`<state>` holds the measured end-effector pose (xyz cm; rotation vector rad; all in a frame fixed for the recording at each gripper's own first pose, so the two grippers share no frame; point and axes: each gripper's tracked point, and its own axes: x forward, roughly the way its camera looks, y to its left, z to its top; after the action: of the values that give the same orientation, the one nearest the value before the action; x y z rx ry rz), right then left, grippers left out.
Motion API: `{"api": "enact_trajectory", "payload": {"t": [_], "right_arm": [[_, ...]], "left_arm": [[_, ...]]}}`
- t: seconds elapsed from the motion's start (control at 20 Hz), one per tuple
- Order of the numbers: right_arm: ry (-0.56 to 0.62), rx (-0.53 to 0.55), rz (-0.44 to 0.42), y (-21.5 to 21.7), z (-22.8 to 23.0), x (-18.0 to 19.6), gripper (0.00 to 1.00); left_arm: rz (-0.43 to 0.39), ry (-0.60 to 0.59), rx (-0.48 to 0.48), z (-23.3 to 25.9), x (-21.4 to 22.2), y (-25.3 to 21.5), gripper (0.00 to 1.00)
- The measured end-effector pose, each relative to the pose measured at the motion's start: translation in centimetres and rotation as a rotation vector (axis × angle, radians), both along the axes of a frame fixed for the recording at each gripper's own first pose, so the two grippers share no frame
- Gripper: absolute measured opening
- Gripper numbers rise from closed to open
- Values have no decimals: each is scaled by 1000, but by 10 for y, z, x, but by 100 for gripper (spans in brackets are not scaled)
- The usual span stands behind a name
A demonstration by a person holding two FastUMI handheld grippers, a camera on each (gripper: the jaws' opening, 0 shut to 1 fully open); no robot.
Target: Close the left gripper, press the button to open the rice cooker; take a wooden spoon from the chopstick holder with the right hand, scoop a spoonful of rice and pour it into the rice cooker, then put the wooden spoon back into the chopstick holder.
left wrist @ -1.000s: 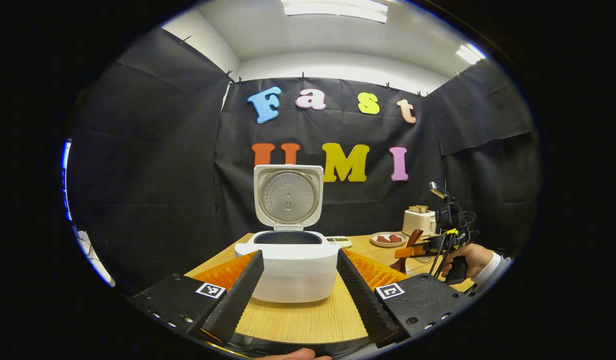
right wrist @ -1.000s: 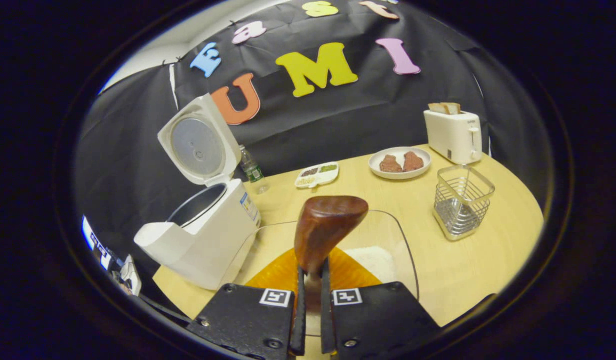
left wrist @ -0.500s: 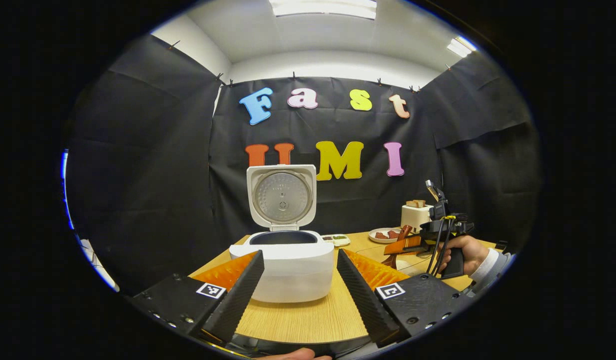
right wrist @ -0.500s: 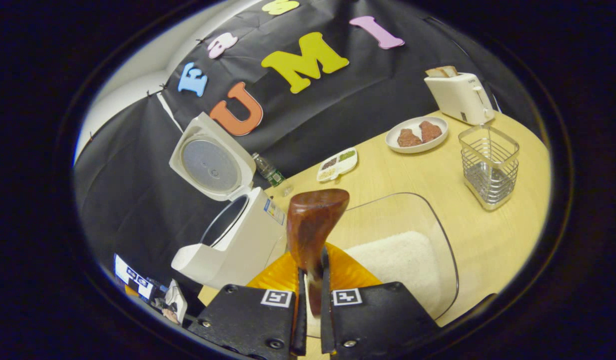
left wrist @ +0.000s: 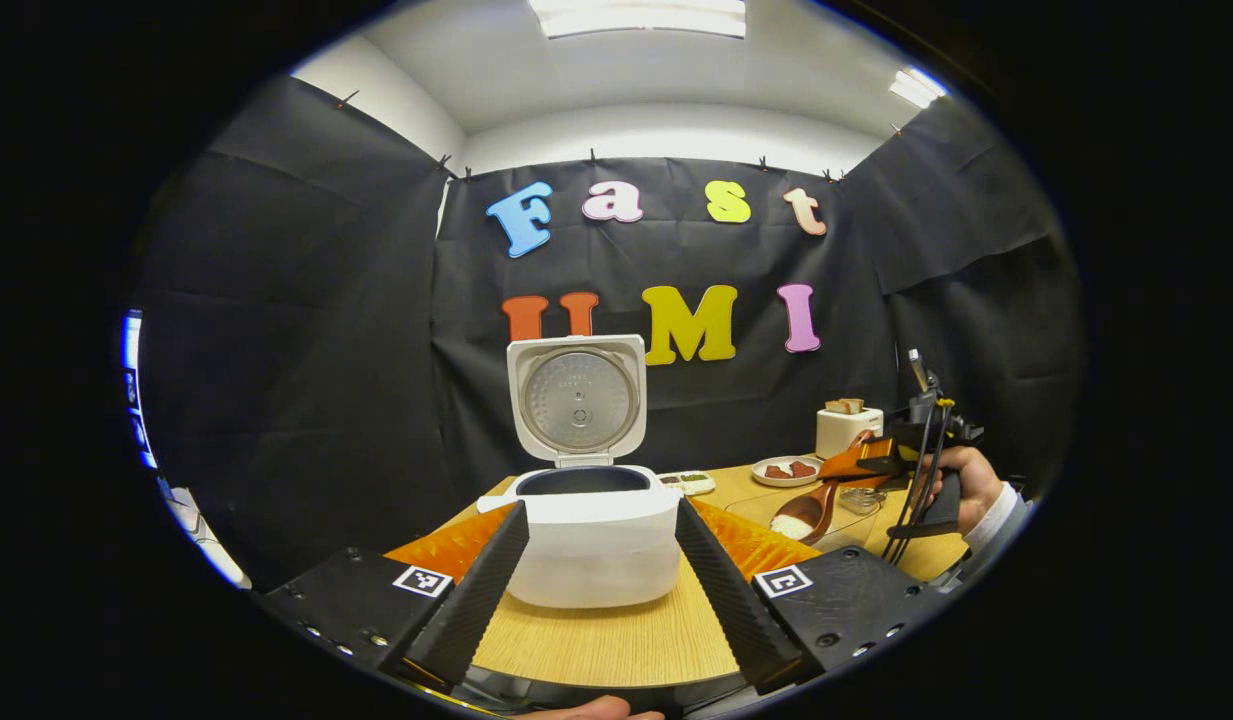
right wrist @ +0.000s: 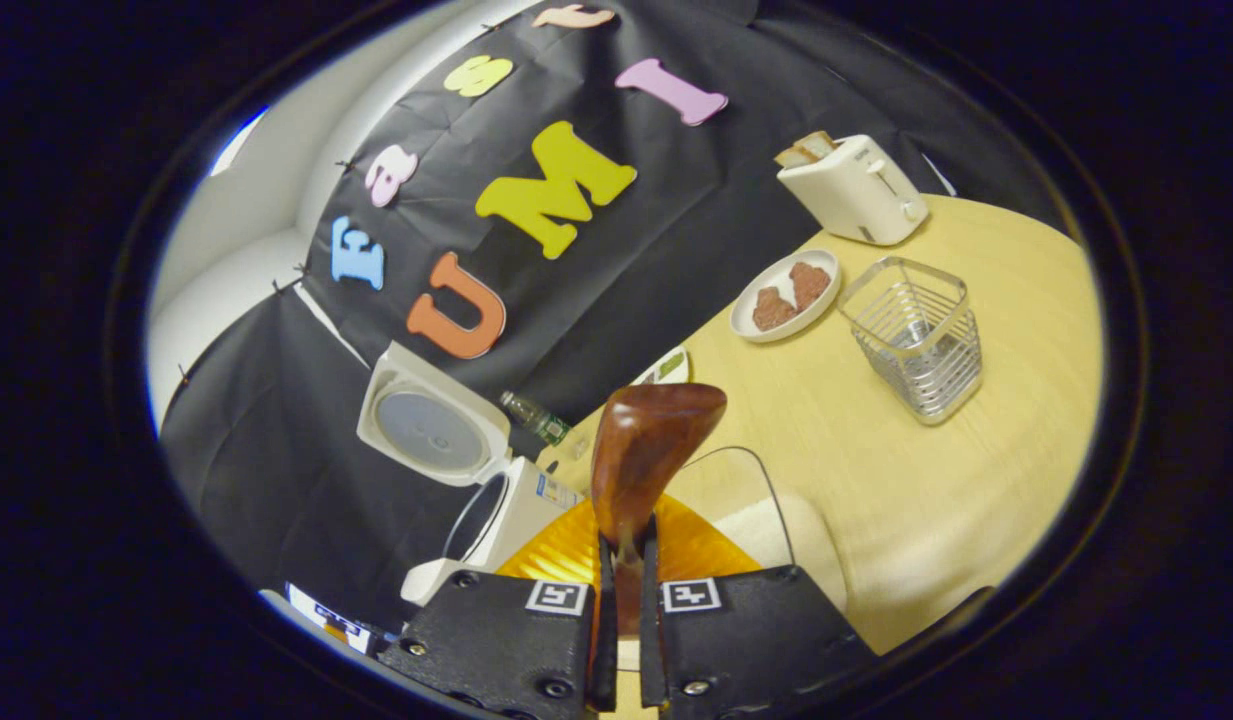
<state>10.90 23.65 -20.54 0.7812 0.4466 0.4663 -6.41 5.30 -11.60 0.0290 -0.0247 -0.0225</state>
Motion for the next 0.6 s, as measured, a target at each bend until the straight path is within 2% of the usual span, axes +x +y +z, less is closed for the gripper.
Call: {"api": "enact_trajectory", "payload": {"t": [0.2,0.35,0.4,0.45,0.6], "right_arm": [[65,152,-55,-20,1,3,14],[125,326,-31,-19,8,-1,14],[153,385,-26,-18,9,-1,9],[184,433,-17,-18,10,-2,14],[216,528,30,-10,25,-9,14]], "left_arm": [[5,27,-21,-7,0,1,94],[15,30,-12,-8,1,3,94],[21,31,-12,-8,2,4,94],[25,32,-11,-8,1,5,94],[28,30,-14,-6,-5,8,94]]}}
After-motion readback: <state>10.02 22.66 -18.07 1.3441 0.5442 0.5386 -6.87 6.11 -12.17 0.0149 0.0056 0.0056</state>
